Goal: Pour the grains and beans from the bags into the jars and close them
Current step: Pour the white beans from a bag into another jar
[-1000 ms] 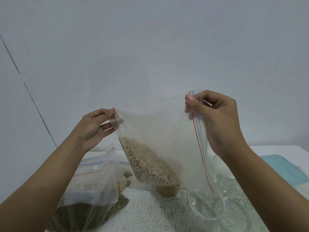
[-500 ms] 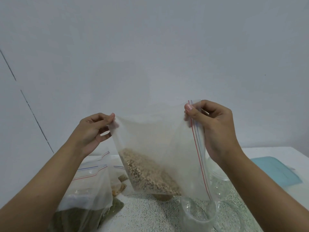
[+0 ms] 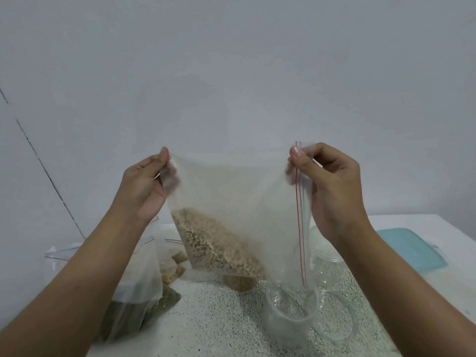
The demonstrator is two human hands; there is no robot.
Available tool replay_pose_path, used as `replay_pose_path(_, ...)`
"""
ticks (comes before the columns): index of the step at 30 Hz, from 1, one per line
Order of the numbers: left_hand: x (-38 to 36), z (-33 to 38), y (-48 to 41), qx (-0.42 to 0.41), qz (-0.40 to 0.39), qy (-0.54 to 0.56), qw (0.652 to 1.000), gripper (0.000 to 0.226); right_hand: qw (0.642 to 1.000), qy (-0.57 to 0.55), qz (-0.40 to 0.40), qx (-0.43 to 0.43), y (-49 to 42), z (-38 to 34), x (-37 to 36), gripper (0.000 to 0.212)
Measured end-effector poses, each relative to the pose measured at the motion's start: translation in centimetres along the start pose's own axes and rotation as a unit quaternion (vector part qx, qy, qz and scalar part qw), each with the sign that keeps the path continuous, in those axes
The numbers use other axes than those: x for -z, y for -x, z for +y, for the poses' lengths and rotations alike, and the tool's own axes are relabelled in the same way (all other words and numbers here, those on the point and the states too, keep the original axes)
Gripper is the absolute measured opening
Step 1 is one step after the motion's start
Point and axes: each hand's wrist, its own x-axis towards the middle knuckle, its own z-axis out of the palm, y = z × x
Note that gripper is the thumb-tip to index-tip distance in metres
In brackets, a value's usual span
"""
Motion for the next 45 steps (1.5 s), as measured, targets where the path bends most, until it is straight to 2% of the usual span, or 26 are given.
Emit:
replay_pose_path(4, -1.0, 0.5, -0.2, -0.012, -0.001, 0.030, 0.999, 0.014, 0.999, -0.047, 0.010, -0.021, 0.0, -0.2, 0.5, 0.024)
replay_pose_path(11, -2.5, 1.7, 0.2, -0.030, 0.001, 0.034, 0.999, 0.029, 0.996, -0.087, 0.002, -0.036, 0.2, -0.5, 0.8, 0.030)
replay_pose_path(20, -3.1, 2.4, 1.1, -0.028, 0.002, 0.006, 1.000, 0.025, 0.990, -0.126, -0.002, -0.060, 0.6, -1.2, 1.2, 0.026)
replay_pose_path(29, -3.4, 2.7, 3.0, -0.030, -0.004, -0.028, 0.999, 0.043, 0.976, -0.194, -0.005, -0.102, 1.8, -0.7, 1.6, 0.027)
replay_pose_path(45, -4.0, 3.5, 6.5, -0.050, 0.048, -0.044, 0.997, 0.034, 0.962, -0.233, -0.056, -0.128, 2.4, -0.9, 3.2, 0.020)
